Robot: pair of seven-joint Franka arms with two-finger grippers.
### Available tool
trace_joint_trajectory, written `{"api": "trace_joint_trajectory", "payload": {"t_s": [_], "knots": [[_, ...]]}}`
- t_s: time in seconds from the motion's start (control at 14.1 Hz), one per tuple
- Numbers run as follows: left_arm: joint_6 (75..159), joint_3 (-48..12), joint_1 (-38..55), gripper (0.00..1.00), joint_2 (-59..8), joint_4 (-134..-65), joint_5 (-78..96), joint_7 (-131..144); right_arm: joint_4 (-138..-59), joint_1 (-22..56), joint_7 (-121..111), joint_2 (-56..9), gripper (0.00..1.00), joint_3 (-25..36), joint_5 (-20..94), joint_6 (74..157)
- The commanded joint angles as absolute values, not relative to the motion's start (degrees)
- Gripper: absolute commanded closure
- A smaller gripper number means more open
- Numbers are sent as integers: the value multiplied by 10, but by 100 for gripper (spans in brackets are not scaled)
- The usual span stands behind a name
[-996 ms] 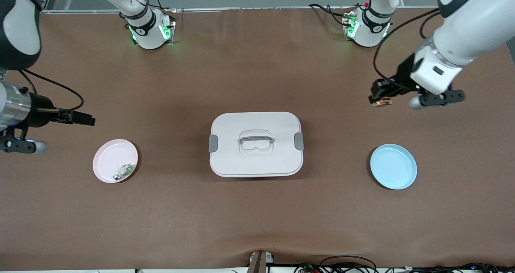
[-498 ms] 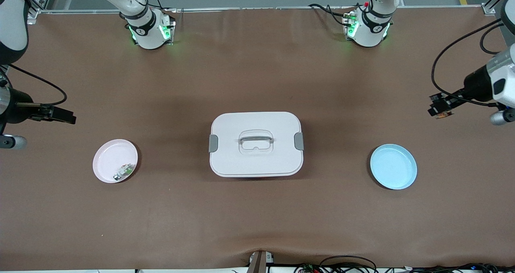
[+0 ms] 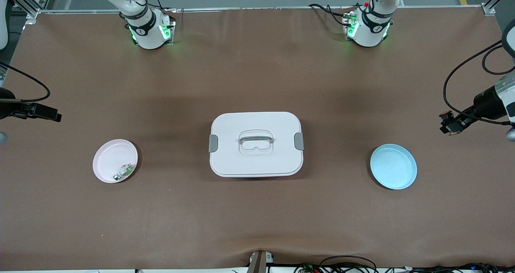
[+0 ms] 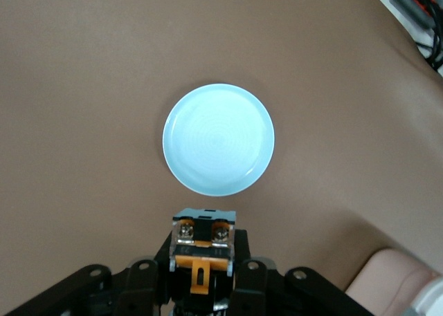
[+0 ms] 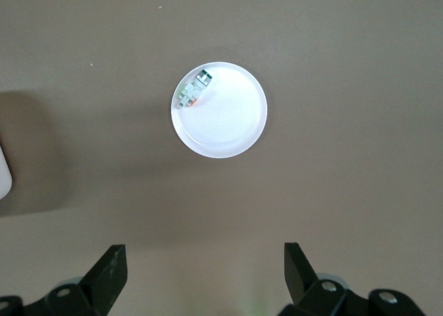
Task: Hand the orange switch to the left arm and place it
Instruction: 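Carry the switch with the left gripper over the light-blue plate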
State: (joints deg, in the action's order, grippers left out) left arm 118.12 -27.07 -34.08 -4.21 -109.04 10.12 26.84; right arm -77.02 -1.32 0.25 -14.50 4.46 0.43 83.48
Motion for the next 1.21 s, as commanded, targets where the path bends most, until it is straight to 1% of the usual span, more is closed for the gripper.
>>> {"api": "trace_joint_trajectory", "payload": {"t_s": [0.0,0.07,0.21,0.5,0.71,1.14], "knots": [[1256,-278,-344,98,-30,-1144,83,362,-788,-36,3,-123,0,35,5,846],[1280,-279,-342,98,-33,-1161,55,411,-788,-37,3,-123,0,35,8,848],[1296,-285,-336,99,-56,-1170,-11,530,-788,-40,3,-123,0,35,9,860],[1338,-285,-301,99,-126,-1164,-134,756,-785,-42,4,-107,0,35,8,819],[1342,-285,-289,99,-172,-1146,-223,869,-763,-37,1,-106,0,30,8,790],[1350,-284,-266,99,-254,-1111,-315,998,-755,-39,-7,-105,0,30,7,795]]}}
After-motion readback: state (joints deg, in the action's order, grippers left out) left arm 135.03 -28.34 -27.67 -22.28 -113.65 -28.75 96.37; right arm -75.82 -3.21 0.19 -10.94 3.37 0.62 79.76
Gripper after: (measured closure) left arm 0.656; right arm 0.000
